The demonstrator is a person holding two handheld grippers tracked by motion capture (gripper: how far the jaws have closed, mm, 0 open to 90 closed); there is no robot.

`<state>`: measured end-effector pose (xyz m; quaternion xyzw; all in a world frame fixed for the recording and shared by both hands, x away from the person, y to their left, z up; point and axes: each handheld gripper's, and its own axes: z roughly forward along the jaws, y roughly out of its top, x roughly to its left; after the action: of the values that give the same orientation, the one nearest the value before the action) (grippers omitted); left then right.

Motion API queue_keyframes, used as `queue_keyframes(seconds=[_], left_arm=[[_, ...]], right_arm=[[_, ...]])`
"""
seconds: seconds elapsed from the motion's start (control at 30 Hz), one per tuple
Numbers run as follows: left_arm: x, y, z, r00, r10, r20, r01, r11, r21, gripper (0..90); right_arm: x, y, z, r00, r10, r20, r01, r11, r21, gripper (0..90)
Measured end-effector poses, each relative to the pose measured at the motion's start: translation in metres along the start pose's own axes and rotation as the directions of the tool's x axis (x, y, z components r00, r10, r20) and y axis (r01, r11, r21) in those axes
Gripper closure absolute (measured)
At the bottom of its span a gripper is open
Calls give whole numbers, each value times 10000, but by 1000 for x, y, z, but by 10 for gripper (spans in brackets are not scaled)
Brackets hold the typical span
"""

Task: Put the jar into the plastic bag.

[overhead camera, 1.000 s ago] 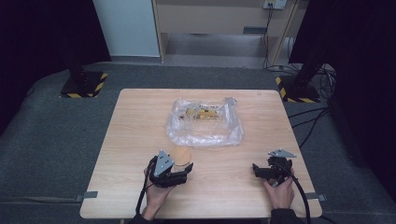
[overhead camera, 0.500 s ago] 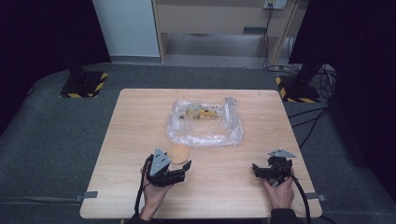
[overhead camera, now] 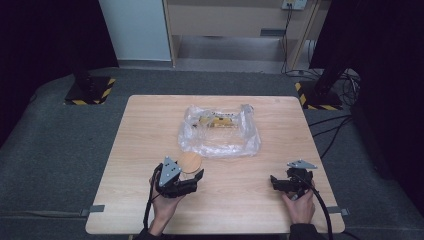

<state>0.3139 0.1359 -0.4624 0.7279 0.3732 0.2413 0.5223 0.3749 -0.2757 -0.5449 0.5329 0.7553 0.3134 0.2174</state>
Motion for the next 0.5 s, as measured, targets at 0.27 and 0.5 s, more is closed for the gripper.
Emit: queue_keyframes(seconds=[0.27,0.5], left_arm=[[0,7,4,10000,-49,-4,49,9999,-136,256],[4,13,10,9999,-94,-64,93,9999,-136,256]], right_arm=[[0,0,0,10000,0,1,0,10000,-1,7],[0,0,0,10000,0,0,0,10000,1,7]])
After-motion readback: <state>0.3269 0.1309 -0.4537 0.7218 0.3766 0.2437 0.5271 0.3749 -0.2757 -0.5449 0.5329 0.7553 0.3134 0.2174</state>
